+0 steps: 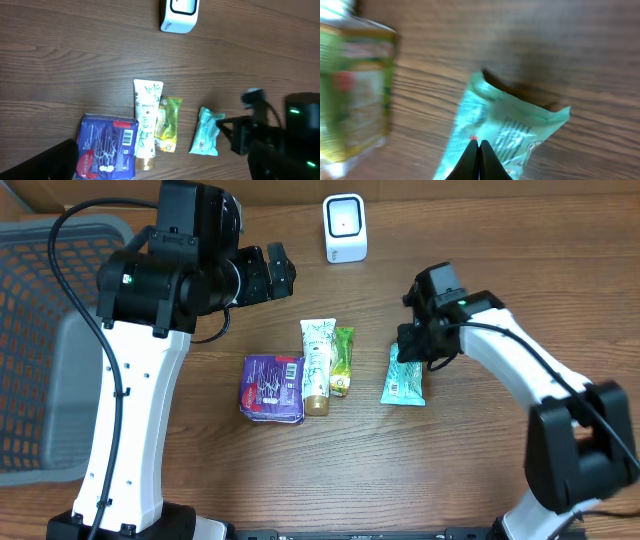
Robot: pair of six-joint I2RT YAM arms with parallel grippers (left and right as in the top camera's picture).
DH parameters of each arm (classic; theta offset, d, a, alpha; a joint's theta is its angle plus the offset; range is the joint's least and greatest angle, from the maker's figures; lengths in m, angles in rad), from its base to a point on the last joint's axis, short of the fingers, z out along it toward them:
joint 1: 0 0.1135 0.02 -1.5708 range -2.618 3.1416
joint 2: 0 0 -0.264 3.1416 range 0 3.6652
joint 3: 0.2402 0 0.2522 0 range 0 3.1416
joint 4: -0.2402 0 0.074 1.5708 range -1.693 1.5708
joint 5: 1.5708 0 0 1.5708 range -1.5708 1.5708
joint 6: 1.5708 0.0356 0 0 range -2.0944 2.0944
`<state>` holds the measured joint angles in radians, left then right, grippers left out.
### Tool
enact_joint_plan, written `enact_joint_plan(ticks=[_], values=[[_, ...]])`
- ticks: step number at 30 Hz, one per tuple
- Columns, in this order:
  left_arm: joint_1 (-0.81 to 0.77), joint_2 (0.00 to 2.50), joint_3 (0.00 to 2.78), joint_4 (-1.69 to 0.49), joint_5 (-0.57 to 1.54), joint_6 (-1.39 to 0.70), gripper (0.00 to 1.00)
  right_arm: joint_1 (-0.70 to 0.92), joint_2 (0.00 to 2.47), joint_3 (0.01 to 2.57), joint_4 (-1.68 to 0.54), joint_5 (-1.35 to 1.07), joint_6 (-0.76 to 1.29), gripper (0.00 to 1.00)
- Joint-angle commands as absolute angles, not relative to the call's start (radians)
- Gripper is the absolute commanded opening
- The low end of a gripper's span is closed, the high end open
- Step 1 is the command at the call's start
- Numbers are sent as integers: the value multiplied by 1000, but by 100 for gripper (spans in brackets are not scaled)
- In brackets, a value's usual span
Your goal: Scan the item barcode
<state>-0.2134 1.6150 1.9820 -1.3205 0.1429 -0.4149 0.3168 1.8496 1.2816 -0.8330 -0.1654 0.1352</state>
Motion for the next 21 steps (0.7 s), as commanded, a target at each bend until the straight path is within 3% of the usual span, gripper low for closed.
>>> enact_joint_plan(ticks=[1, 7, 11, 12, 14, 16, 21], values=[[-210, 1609, 1979, -1320, 147, -396, 100, 317, 1912, 1269, -838, -99, 127, 4], [-210, 1609, 1979, -1320, 147, -396, 99, 314, 1982, 1269, -846, -30, 153, 4], [-210, 1609, 1979, -1320, 147, -396, 100, 294, 1984, 1269, -889, 78, 424, 4], [-210, 1609, 1979, -1320, 147, -396, 100, 288, 1984, 1270, -907, 78, 482, 6], [-210, 1609, 1979, -1320, 147, -396, 100, 272, 1984, 1270, -952, 77, 575, 24], [-210, 1609, 1979, -1321, 147, -396, 99, 259, 1980, 1283, -1003, 76, 580, 31], [-210, 1609, 1979, -1320, 147, -396, 99, 227, 1937, 1379, -1141, 44, 532, 35]])
